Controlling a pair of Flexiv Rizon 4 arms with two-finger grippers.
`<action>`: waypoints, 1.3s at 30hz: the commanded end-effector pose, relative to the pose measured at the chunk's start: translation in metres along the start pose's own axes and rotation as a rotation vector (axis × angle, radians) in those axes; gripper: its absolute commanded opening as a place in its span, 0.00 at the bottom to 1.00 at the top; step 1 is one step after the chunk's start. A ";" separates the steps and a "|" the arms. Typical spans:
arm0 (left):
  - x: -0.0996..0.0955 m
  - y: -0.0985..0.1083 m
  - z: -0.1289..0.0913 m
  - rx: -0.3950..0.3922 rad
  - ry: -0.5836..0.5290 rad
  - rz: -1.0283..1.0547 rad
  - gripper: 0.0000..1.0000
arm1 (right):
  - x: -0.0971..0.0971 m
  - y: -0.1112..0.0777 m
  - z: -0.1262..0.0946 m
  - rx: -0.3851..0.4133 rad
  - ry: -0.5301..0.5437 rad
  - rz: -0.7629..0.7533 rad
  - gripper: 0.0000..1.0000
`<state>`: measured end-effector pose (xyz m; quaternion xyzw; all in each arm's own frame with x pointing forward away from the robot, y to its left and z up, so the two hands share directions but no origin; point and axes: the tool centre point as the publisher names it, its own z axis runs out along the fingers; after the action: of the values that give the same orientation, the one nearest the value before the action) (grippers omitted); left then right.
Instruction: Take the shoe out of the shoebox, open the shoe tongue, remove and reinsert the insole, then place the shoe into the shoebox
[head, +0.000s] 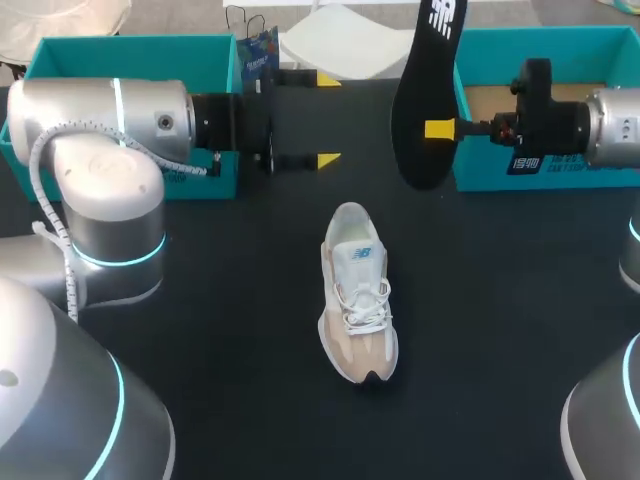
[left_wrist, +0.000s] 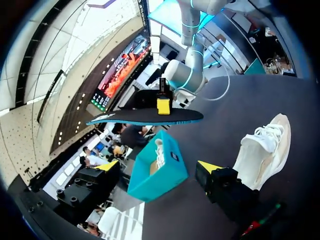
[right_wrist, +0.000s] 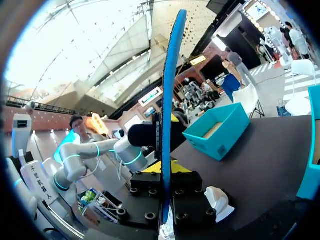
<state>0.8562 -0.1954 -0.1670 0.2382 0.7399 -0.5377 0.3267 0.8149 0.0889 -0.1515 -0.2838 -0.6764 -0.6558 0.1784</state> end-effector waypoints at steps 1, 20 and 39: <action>0.009 0.010 -0.016 -0.025 0.105 -0.101 1.00 | -0.012 -0.003 0.012 0.030 -0.005 -0.040 0.00; 0.093 0.051 -0.055 -0.104 0.282 -0.395 1.00 | -0.053 -0.054 0.063 0.017 0.058 -0.111 0.00; 0.149 0.067 -0.043 -0.157 0.304 -0.482 1.00 | -0.058 -0.091 0.088 0.024 0.079 -0.089 0.00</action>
<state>0.7942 -0.1316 -0.3084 0.1084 0.8556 -0.4983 0.0887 0.8138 0.1648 -0.2654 -0.2247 -0.6878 -0.6663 0.1802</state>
